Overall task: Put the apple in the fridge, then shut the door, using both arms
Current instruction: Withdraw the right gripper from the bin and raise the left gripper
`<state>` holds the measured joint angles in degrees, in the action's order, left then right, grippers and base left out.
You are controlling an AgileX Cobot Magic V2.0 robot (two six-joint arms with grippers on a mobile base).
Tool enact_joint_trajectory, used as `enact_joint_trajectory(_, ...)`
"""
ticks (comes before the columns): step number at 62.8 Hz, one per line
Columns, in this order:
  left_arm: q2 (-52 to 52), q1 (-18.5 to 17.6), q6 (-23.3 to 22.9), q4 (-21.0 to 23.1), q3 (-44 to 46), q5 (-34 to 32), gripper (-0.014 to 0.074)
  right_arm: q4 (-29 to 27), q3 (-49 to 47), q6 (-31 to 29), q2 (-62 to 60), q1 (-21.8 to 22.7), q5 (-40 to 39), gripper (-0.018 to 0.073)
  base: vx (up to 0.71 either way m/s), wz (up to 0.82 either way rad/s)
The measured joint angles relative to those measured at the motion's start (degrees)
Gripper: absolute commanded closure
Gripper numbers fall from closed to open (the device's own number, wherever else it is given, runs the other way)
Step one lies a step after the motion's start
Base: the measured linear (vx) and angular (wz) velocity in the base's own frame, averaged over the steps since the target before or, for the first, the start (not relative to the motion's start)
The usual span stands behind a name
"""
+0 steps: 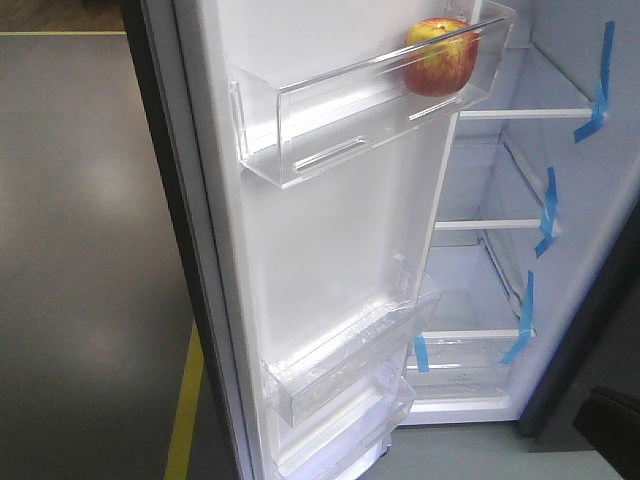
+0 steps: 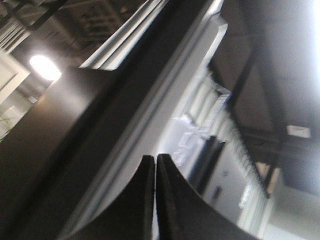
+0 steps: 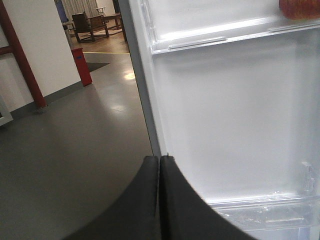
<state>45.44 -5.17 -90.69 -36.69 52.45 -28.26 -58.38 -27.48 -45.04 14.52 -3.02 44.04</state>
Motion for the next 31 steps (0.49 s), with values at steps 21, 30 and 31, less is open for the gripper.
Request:
enact_joint_trajectory(21, 31.17, 0.00, -5.54, -1.02, 17.83, -3.07, 0.0369, 0.00, 0.00, -0.20, 0.00, 0.00, 0.07, 0.0564, 0.00, 0.00)
enact_joint_trajectory(30, 41.95, 0.00, -13.31, -5.43, 25.37, -8.54, 0.0217, 0.00, 0.00, -0.47, 0.00, 0.00, 0.07, 0.0563, 0.00, 0.00)
enact_joint_trajectory(31, 42.74, 0.00, -14.01, -6.16, 26.05, -9.00, 0.0203, 0.05, 0.00, -0.46, 0.00, 0.00, 0.12, 0.0563, 0.00, 0.00)
